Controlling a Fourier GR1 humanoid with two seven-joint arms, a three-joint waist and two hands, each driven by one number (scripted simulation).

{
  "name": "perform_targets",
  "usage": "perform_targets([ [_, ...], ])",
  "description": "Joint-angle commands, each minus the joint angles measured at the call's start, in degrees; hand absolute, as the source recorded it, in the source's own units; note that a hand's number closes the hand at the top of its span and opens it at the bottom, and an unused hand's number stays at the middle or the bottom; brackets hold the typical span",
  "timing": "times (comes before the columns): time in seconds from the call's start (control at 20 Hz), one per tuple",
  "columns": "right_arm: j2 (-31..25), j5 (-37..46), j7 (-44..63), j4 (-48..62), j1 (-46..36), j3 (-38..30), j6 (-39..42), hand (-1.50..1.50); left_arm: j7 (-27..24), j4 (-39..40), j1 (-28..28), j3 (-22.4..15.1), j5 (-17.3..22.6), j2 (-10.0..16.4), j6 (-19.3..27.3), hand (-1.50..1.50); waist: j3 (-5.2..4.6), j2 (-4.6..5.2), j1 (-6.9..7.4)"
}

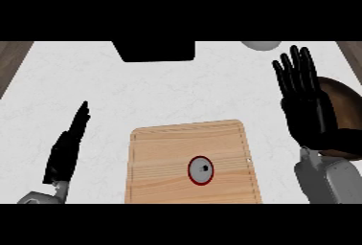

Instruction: Pick the can from the cutting board and place it in the pan

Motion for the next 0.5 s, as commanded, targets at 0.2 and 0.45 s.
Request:
perform_targets([
  [0.2, 5.3, 11.8, 4.5, -0.1, 12.7, 9.7, -14.6, 1.5, 4.1, 0.8, 5.0, 4.7, 10.7, -8.6, 1.8, 0.0, -1.91, -2.35, -0.03],
  [0.45, 2.1, 31.8, 0.9, 2.1, 19.9, 15.3, -29.5, -1.5, 4.2, 1.4, 7.8, 5.2, 13.6, -11.1, 1.6, 0.0, -2.43, -3.23, -2.07],
])
